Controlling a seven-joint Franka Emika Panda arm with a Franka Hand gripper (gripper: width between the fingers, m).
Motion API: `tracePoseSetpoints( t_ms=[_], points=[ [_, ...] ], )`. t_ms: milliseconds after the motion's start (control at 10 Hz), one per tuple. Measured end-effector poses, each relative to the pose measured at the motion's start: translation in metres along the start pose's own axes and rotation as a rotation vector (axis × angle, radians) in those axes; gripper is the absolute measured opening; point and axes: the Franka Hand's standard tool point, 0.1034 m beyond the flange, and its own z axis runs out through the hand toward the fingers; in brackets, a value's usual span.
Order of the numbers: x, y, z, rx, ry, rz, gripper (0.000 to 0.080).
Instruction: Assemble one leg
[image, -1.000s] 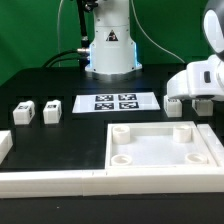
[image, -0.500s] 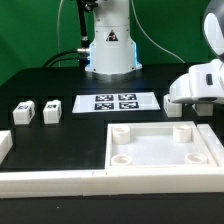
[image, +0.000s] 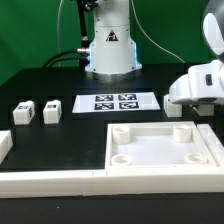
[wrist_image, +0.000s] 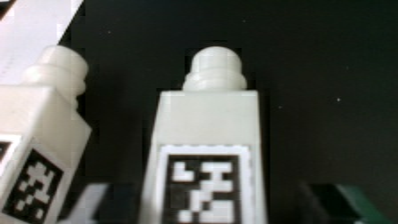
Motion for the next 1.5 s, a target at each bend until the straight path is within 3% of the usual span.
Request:
tracePoseSetpoints(
  t_ms=[100, 800, 1100, 1300, 1500],
  points=[
    [0.000, 0.001, -0.001, -0.002, 0.000, -0.004, 0.0289],
    [-0.008, 0.015, -0.010, -0.001, -0.019, -0.034, 0.0290],
    [-0.033, 0.044, -0.033, 0.002, -0.079, -0.029, 0.0290],
    [-0.047, 0.079, -0.049, 0.014, -0.130, 0.009, 0.0290],
    [-0.052, 0.110, -0.072, 0.037, -0.168, -0.007, 0.0290]
  ],
)
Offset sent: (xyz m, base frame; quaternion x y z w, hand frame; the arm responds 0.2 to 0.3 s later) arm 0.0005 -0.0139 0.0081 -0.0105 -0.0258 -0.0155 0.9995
